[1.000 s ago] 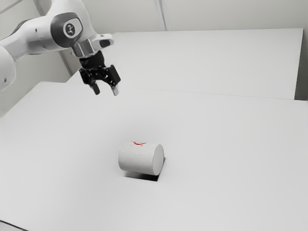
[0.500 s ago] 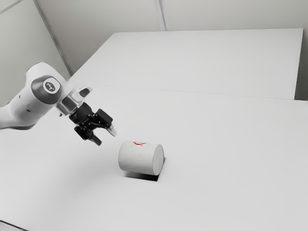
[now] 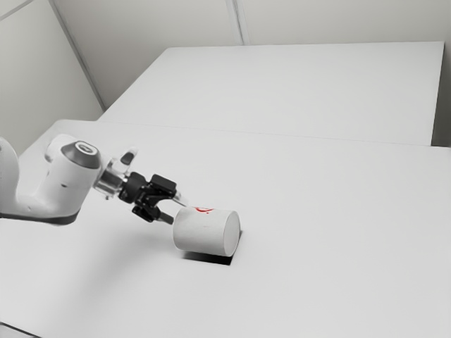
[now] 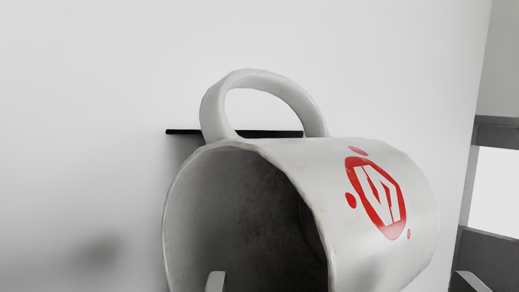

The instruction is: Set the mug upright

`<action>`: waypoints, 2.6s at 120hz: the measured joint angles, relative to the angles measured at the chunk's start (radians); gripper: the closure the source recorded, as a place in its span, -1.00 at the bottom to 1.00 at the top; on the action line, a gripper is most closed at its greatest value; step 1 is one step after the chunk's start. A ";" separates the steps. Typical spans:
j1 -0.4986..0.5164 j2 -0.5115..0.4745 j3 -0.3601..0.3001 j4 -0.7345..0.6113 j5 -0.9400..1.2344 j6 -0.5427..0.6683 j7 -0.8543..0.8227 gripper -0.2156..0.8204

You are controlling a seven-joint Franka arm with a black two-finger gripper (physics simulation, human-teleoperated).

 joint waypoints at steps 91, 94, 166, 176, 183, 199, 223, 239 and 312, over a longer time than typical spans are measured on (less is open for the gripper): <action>-0.002 0.097 0.000 -0.026 -0.274 -0.147 0.344 -0.23; -0.002 0.097 0.000 -0.026 -0.275 -0.148 0.351 -0.20; -0.010 0.085 0.000 -0.015 -0.282 -0.147 0.447 0.60; -0.014 0.080 0.000 -0.013 -0.281 -0.141 0.453 0.64; -0.017 0.076 0.000 -0.011 -0.280 -0.137 0.457 0.67; -0.026 0.056 0.000 -0.012 -0.279 -0.121 0.464 0.69; -0.039 0.007 -0.006 -0.003 -0.269 -0.078 0.470 0.89; -0.037 -0.017 -0.019 0.037 -0.226 -0.042 0.466 0.91; -0.075 -0.013 -0.159 0.268 0.722 0.095 0.212 0.93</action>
